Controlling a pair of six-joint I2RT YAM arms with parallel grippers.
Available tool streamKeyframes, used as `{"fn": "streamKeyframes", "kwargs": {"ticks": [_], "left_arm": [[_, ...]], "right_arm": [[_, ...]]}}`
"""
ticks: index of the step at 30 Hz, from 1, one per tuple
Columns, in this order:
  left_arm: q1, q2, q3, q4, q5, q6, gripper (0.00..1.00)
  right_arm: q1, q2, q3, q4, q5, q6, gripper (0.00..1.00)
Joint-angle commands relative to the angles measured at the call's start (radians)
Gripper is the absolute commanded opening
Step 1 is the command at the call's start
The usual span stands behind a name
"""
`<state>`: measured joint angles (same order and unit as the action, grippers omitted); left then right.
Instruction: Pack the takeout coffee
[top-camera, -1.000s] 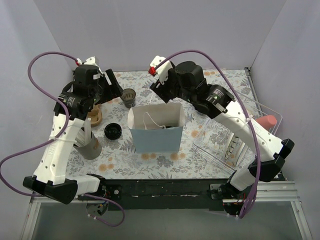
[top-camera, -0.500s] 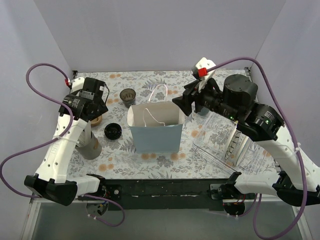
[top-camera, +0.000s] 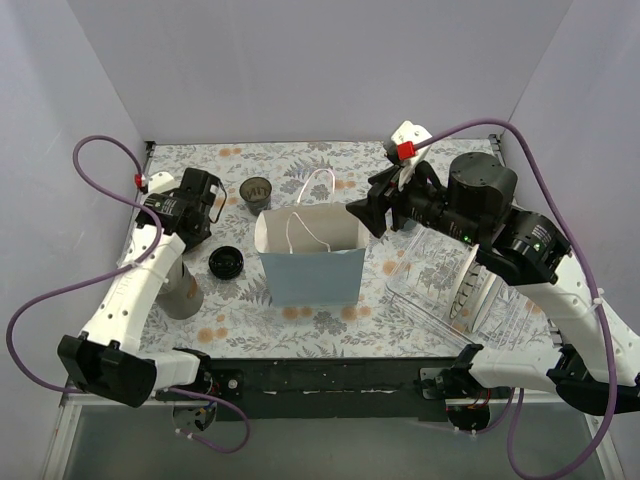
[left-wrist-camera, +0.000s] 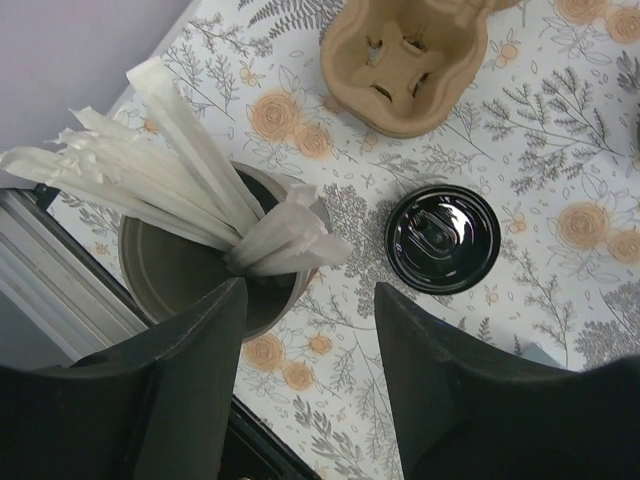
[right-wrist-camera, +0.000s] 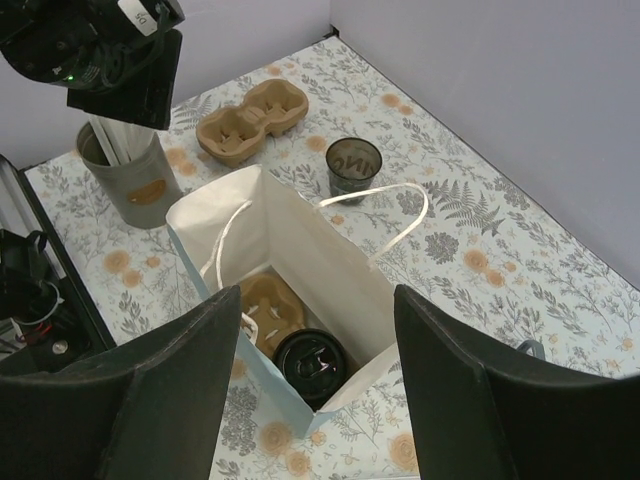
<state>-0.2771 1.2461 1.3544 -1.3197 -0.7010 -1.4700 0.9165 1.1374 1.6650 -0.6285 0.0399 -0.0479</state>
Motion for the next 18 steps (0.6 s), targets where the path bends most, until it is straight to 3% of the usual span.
{"fn": "streamKeyframes", "kwargs": {"ticks": [1, 7, 18], "left_arm": [[0.012, 0.029, -0.008, 0.083, -0.098, 0.026, 0.53], [0.019, 0.056, -0.015, 0.163, -0.089, 0.115, 0.43], [0.024, 0.064, -0.009, 0.079, -0.130, 0.073, 0.35]], "right_arm": [[-0.004, -0.027, -0.008, 0.030, -0.023, -0.017, 0.70], [-0.004, -0.044, -0.028, 0.032, -0.005, -0.050, 0.70], [-0.004, -0.054, -0.037, 0.020, 0.025, -0.084, 0.70]]}}
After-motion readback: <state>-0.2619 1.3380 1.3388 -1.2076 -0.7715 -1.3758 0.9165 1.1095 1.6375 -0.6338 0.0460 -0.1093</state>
